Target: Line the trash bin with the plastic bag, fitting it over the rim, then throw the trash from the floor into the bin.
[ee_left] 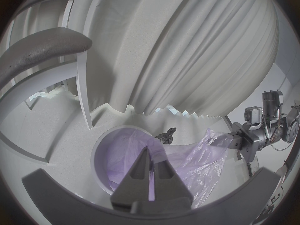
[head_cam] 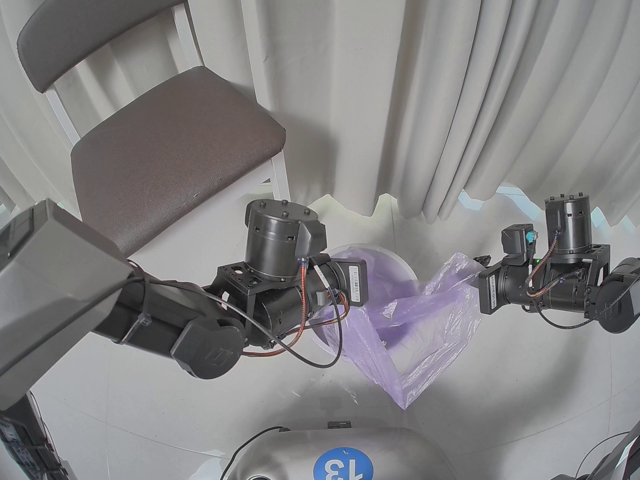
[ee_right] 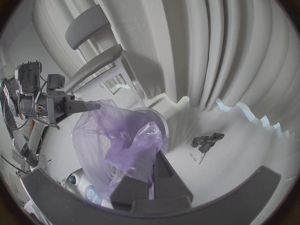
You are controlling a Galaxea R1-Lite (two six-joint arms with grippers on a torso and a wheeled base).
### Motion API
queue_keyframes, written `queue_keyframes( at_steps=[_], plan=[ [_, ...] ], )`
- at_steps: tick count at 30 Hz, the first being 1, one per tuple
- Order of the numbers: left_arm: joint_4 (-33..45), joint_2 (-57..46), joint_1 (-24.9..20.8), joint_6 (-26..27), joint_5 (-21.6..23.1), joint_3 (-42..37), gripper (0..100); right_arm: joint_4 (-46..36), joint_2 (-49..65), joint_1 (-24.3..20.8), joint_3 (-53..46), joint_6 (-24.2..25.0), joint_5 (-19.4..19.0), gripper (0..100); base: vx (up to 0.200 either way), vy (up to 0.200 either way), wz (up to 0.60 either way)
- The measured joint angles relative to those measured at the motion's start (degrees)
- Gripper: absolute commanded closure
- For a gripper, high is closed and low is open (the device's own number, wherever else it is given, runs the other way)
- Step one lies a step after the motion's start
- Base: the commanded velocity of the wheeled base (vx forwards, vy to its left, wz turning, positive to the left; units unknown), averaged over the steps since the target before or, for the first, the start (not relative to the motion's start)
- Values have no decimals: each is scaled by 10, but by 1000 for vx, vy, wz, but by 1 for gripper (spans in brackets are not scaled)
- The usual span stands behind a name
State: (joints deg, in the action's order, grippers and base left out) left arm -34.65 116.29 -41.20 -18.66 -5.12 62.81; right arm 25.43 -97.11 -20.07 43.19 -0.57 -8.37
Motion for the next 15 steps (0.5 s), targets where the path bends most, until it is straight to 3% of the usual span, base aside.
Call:
queue_keyframes(
  at_steps=[5,15],
  plan=[
    [-19,20,20,-32,13,6,100,25,-14,4,-3,37,0,100,0,0,0],
    [-71,76,61,-38,30,19,100,74,-39,5,-3,116,7,100,0,0,0]
  ],
)
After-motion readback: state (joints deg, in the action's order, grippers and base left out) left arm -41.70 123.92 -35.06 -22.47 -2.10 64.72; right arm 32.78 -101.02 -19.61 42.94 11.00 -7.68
